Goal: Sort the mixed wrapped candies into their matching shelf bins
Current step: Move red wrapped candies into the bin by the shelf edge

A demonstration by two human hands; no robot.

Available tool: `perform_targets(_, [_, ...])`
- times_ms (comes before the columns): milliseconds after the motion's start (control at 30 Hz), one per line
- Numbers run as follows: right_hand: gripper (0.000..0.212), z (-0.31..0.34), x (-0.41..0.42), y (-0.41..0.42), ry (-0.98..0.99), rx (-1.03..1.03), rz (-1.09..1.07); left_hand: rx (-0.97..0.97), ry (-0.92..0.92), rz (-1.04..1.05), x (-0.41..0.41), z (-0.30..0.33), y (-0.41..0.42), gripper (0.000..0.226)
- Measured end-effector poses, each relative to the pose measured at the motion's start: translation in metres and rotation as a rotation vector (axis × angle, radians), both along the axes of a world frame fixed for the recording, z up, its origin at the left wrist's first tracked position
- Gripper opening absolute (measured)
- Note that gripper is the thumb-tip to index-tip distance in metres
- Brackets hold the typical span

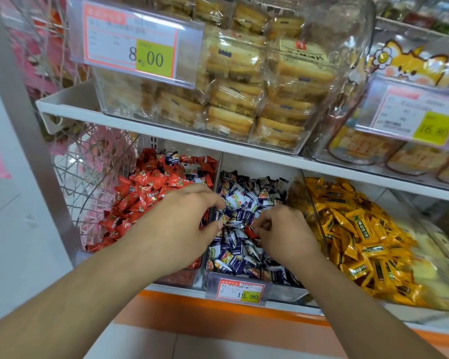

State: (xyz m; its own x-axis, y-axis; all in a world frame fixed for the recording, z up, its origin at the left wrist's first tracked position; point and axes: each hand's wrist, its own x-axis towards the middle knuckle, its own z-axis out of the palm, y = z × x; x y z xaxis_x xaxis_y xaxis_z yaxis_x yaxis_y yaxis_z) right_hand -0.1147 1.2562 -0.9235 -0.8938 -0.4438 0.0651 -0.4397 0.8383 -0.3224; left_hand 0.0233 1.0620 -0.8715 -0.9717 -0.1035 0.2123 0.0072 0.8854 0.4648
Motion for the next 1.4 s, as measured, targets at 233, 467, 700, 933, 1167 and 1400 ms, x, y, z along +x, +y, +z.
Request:
perform_targets(233, [0.02,-0.009,0.0,-0.007,0.046,0.192,-0.041,0.013,-0.033,-0.007,0.001,0.001,-0.001,0.034])
perform_targets(467, [0.029,-0.002,-0.003,-0.004,0.043,0.014,-0.004,0.014,0.013,0.013,0.001,0.003,-0.001,0.032])
perform_targets(700, [0.013,0.065,0.033,-0.007,-0.206,-0.55,0.143,0.352,0.053,0.059,-0.001,0.012,0.004,0.037])
perform_targets(933, [0.012,0.063,0.039,-0.003,-0.182,-0.581,0.177,0.395,0.146,0.23,0.001,0.018,-0.011,0.007])
perform_targets(1167, [0.038,0.018,0.02,-0.001,-0.111,-0.119,0.355,0.01,0.037,0.08,0.003,0.011,-0.008,0.053])
perform_targets(1400, [0.013,-0.002,0.005,-0.006,-0.067,0.02,0.352,-0.058,-0.076,-0.031,-0.003,-0.004,-0.005,0.056])
